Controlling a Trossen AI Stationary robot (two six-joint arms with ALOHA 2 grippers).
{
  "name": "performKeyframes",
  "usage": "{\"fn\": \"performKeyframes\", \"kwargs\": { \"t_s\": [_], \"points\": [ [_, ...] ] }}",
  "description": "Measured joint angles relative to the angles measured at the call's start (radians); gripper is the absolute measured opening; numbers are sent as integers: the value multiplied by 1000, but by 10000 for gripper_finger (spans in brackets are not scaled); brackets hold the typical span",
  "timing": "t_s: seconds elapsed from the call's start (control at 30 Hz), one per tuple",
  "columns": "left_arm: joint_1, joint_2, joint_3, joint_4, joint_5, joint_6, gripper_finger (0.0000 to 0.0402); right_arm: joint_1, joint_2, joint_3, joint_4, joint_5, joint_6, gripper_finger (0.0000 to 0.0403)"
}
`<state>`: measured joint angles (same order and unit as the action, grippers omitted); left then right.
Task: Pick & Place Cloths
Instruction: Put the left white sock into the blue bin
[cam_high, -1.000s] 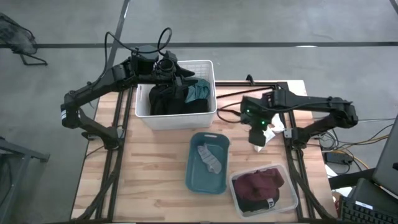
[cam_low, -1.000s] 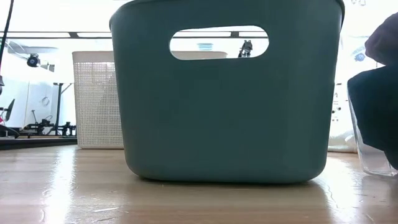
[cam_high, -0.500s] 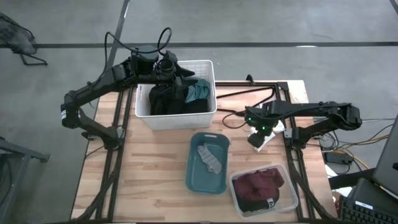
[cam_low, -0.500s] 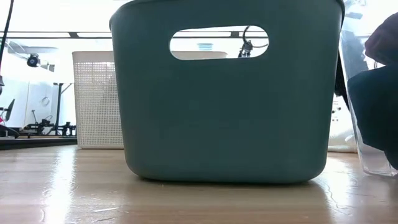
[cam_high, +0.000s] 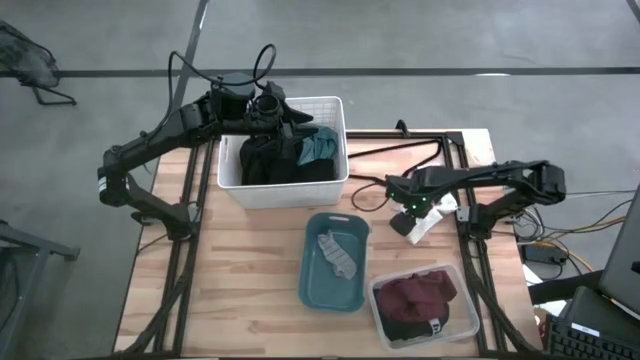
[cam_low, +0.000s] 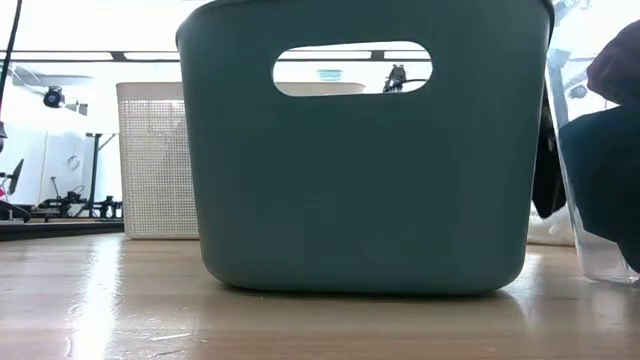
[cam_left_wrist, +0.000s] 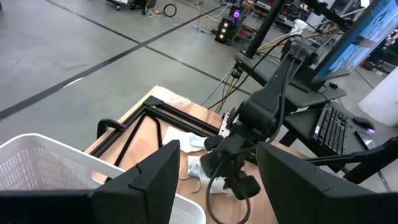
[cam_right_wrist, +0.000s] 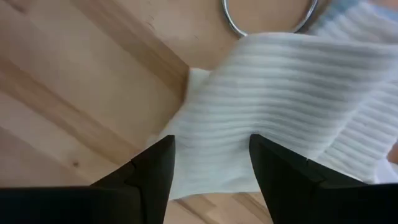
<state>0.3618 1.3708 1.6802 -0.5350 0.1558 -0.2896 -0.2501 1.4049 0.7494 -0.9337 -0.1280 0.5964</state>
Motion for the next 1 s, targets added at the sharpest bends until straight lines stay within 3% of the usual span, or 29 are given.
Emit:
{"fn": "performKeyframes", "kwargs": {
  "t_s": [0.3,0.53,0.63,1.0],
  "points": [
    [0,0,0,0,0,-10,218,0,139,-3,-3,-23,-62,153],
    [0,0,0,0,0,-10,218,0,171,-1,-8,-52,-136,53],
    [0,0,0,-1,0,-10,218,0,138,-6,-1,-56,-142,19],
    [0,0,0,0,0,0,218,1,-137,67,-17,-62,14,15]
  ]
}}
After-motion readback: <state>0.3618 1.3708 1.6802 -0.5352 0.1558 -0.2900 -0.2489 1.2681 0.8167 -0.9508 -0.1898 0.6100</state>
